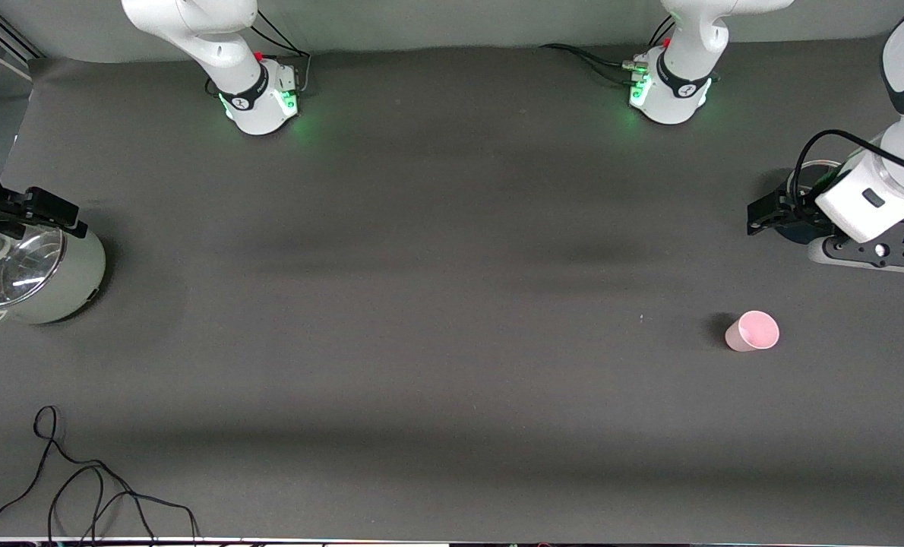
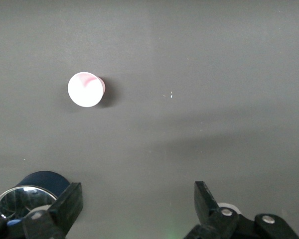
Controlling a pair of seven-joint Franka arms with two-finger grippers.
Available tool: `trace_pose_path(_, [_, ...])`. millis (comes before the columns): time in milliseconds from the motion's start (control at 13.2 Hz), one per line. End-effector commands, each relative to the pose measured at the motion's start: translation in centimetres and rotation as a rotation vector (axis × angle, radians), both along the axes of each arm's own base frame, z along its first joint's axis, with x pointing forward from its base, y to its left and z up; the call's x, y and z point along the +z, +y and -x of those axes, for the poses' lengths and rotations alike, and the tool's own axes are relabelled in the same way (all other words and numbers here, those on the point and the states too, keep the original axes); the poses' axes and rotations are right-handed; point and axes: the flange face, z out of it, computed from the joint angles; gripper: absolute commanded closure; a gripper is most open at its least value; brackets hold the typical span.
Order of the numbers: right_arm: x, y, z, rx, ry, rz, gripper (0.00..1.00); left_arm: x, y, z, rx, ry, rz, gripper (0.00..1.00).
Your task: Transfer pink cup from left to right arm
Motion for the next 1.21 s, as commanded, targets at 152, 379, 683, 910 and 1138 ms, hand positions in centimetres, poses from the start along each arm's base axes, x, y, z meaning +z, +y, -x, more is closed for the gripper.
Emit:
trace_pose_path(152, [0.46, 0.11, -0.15, 0.016, 0.001, 0.010, 0.00, 0.40, 0.01, 0.03, -0.012, 0.008, 0.006, 0.00])
trace_pose_path(379, [0.29, 0.19, -0.24, 0.018, 0.004, 0.010, 0.00, 0.40, 0.01, 0.03, -0.012, 0.008, 0.006, 0.00])
trace_pose_path(683, [0.23, 0.19, -0.25, 0.019, 0.004, 0.010, 0.00, 0.32, 0.01, 0.15, -0.013, 0.018, 0.005, 0.00])
trace_pose_path(910, [0.16, 0.19, -0.31, 0.019, 0.004, 0.010, 0.00, 0.21, 0.10, 0.15, -0.013, 0.023, 0.005, 0.00])
trace_pose_path(1138, [0.17, 0.19, -0.33, 0.019, 0.002, 0.010, 0.00, 0.11, 0.10, 0.13, -0.011, 0.026, 0.005, 0.00])
